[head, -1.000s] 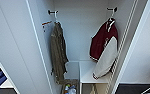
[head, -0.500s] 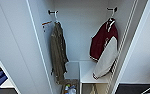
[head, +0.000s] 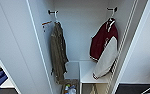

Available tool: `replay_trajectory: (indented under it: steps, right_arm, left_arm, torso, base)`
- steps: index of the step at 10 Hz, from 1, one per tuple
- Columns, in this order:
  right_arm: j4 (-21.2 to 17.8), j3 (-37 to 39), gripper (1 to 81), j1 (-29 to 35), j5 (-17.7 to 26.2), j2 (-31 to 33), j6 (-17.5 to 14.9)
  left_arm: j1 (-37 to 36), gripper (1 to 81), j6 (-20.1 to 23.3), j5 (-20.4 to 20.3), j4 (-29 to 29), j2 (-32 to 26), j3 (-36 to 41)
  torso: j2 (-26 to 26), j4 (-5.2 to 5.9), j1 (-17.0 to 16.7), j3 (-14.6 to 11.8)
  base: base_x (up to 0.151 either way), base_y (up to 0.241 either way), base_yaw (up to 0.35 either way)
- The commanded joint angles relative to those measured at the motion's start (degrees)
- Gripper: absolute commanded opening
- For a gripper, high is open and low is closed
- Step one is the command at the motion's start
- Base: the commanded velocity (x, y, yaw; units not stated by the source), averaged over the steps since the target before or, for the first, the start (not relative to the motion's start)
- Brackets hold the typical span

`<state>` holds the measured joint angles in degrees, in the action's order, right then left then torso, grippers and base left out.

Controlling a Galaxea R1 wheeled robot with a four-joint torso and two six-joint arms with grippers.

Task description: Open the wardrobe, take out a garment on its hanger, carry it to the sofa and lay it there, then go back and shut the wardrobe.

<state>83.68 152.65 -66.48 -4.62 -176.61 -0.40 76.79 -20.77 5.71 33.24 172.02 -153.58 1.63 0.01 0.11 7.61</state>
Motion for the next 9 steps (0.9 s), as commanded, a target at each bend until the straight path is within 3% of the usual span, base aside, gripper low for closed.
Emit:
replay_trajectory:
  steps: [1, 2, 6, 9]
  right_arm:
    - [0.96, -0.87, 81.1, 6.65, 4.97, -3.87, -0.13]
    - [0.35, -0.87, 81.1, 8.32, 5.50, -4.22, 0.49]
    - [-12.48, 1.67, 81.1, 13.25, 9.63, -6.32, 2.51]
    - [-21.69, 6.85, 81.1, 15.53, 9.63, -6.94, 2.78]
  left_arm:
    - [-3.18, 81.1, 0.56, 2.56, 0.51, -0.36, -0.06]
    - [-3.09, 81.1, 0.73, 2.56, 0.51, -0.36, -0.06]
    - [-2.91, 81.1, 1.17, 1.41, 0.51, 0.70, -0.06]
    - [-2.92, 81.1, 1.79, 1.41, 0.51, 1.05, -0.06]
  torso:
    - [0.00, 0.00, 0.00, 0.00]
    - [0.00, 0.00, 0.00, 0.00]
    - [0.00, 0.00, 0.00, 0.00]
    - [0.00, 0.00, 0.00, 0.00]
  base:
    - [0.000, 0.000, 0.000]
    - [0.000, 0.000, 0.000]
    - [0.000, 0.000, 0.000]
    - [0.000, 0.000, 0.000]
